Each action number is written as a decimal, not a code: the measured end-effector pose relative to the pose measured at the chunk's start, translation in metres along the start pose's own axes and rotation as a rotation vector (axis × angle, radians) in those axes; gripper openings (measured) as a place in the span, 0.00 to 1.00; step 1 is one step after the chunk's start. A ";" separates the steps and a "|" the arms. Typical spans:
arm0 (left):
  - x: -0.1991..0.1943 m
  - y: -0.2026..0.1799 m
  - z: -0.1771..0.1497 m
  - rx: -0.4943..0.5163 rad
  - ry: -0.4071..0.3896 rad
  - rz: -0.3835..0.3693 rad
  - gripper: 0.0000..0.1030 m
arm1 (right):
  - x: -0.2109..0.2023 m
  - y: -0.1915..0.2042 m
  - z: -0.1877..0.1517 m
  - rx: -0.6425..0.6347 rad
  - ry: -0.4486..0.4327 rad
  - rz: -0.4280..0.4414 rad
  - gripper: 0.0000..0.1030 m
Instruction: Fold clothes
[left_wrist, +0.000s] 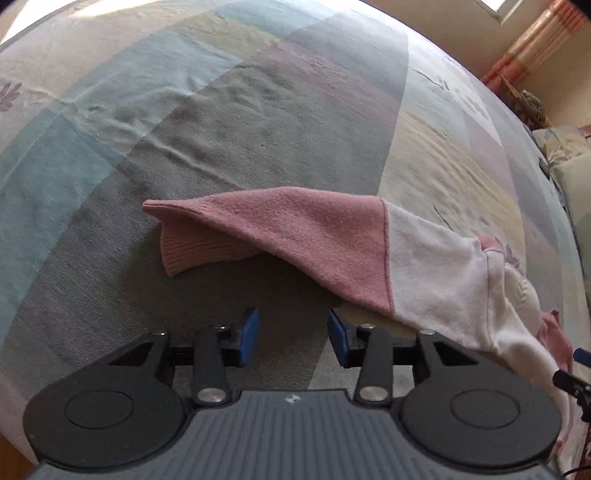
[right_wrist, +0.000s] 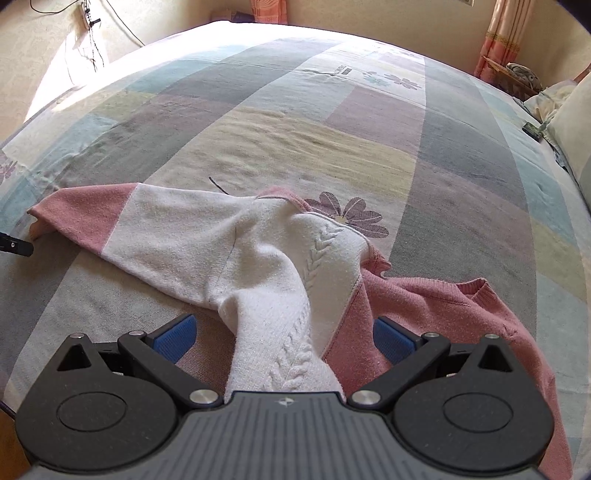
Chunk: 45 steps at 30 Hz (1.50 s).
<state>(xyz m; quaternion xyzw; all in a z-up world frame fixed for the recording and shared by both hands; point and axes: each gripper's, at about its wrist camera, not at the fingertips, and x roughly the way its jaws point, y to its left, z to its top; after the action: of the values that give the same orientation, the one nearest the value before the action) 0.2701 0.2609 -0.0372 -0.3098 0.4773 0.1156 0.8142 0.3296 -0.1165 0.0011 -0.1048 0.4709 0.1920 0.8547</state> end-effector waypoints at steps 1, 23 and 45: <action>0.003 0.007 0.001 -0.088 -0.019 -0.060 0.45 | 0.000 0.003 0.002 -0.008 -0.002 0.006 1.00; -0.017 0.018 0.075 -0.271 -0.298 -0.182 0.03 | 0.018 0.052 0.028 -0.091 0.012 0.042 1.00; -0.028 0.010 0.073 0.374 -0.125 0.368 0.22 | 0.027 0.055 0.032 -0.057 0.073 0.026 1.00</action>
<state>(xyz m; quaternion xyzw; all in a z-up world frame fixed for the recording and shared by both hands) 0.3024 0.3162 0.0086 -0.0540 0.4874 0.1905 0.8504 0.3441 -0.0493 -0.0046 -0.1300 0.4973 0.2125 0.8310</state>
